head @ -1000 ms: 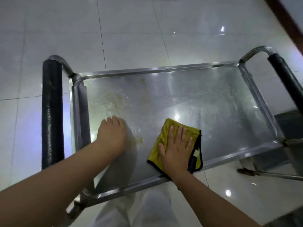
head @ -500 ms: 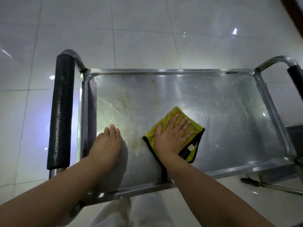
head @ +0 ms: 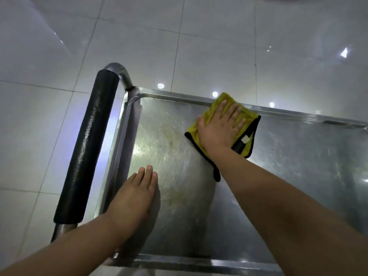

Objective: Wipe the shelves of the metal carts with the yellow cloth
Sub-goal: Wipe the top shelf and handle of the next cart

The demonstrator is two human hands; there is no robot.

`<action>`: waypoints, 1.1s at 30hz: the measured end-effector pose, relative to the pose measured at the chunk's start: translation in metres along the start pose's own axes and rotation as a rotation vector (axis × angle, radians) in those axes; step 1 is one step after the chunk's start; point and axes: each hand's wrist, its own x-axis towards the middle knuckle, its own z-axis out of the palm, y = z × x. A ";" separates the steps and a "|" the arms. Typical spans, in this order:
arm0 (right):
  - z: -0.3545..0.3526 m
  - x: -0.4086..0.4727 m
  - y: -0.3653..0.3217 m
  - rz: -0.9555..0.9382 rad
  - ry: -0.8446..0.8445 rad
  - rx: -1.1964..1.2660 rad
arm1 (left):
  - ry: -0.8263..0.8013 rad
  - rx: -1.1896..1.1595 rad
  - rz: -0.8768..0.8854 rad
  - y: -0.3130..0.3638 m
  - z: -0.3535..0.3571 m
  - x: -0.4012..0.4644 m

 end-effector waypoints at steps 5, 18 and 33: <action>-0.001 0.010 0.008 -0.347 0.004 -0.114 | -0.012 -0.025 0.005 -0.001 -0.004 0.003; 0.016 -0.068 0.045 -0.713 0.010 -0.095 | 0.027 -0.008 0.021 -0.001 -0.006 -0.004; 0.044 -0.262 0.056 -0.501 0.003 0.205 | 0.093 0.109 0.002 0.004 -0.005 -0.025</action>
